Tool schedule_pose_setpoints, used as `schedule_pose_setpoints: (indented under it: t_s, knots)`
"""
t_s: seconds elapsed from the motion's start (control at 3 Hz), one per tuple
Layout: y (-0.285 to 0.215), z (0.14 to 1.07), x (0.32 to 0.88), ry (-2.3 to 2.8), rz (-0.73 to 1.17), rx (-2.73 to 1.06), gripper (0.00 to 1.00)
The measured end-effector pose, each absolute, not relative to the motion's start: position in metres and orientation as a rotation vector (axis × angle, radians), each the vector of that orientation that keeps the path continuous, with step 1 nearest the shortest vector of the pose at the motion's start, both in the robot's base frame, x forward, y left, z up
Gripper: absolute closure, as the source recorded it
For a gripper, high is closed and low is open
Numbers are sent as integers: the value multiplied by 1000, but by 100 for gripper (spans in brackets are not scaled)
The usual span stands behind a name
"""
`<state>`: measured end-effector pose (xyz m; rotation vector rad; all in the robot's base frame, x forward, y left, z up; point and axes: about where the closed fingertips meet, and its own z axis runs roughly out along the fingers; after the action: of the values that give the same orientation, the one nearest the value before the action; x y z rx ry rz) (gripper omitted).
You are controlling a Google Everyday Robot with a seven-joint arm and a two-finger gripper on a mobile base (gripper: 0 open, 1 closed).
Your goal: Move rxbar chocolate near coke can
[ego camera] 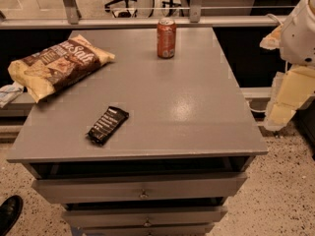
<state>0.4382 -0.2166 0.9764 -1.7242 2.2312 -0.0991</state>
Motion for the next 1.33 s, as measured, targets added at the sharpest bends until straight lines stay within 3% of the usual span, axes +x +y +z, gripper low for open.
schedule_pose_setpoints:
  t_s: [0.67,1.33]
  knots:
    - [-207,971,443,2200,-70,-1712,0]
    - [-143,935,485,2066,138,-1658,0]
